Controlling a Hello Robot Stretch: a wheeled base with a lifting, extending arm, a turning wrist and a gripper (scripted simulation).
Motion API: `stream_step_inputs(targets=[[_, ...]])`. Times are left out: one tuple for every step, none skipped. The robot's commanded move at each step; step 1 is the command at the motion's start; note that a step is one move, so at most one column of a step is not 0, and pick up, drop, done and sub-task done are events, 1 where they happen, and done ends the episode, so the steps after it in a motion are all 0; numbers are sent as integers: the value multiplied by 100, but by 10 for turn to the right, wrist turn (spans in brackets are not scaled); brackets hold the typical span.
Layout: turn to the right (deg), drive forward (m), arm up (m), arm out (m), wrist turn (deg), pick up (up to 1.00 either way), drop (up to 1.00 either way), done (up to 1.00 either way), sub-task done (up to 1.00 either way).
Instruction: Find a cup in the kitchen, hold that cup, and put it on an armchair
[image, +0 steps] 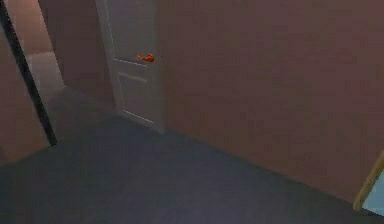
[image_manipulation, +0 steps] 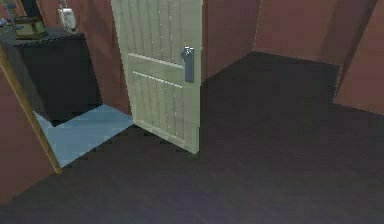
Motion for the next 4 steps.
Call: stream_step_inputs(targets=[[-60,0,0,0,0,0,0,0,0],[0,35,0,0,0,0,0,0,0],[-450,0,0,0,0,0,0,0,0],[-60,0,0,0,0,0,0,0,0]])
